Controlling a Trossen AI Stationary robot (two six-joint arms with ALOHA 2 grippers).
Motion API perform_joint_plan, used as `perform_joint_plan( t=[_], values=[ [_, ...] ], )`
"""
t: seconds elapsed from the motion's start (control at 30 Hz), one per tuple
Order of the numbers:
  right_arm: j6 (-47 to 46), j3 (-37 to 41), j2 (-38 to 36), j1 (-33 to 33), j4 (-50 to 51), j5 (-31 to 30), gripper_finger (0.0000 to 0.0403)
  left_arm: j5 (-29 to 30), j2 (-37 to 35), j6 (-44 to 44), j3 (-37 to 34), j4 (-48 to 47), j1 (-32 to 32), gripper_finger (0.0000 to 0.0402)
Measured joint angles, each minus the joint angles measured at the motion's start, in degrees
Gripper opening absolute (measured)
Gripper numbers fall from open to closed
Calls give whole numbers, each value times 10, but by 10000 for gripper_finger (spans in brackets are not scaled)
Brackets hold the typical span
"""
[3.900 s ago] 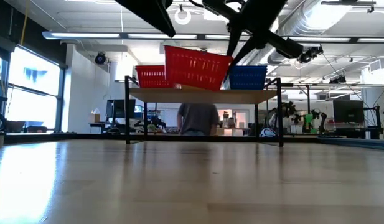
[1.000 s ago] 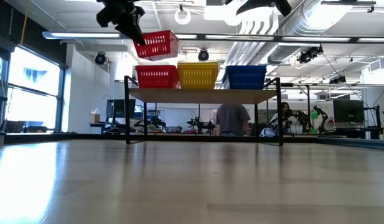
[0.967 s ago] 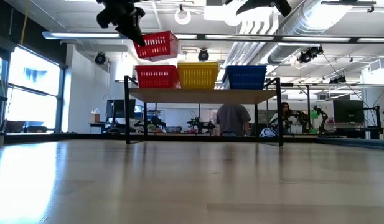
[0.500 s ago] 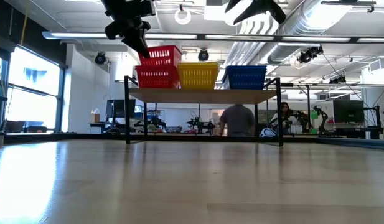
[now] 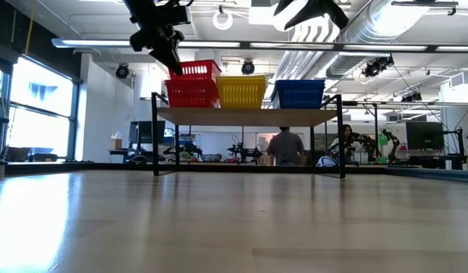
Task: Stack baskets on shelf by color
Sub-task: Stack the red bin on the stacked red bins on the shelf, then adjust the blue bins
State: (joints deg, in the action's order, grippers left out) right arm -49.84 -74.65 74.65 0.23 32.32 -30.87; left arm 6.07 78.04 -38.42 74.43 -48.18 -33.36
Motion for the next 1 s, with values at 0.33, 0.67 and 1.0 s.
perform_joint_plan(
  t=[0.33,0.67,1.0],
  values=[
    [11,0,0,0,0,0,135,-14,0,3,0,0,0,0],
    [15,0,0,-7,0,1,135,-13,0,7,0,0,0,24],
    [50,0,0,-51,-1,25,135,-7,0,19,0,2,0,95]
  ],
)
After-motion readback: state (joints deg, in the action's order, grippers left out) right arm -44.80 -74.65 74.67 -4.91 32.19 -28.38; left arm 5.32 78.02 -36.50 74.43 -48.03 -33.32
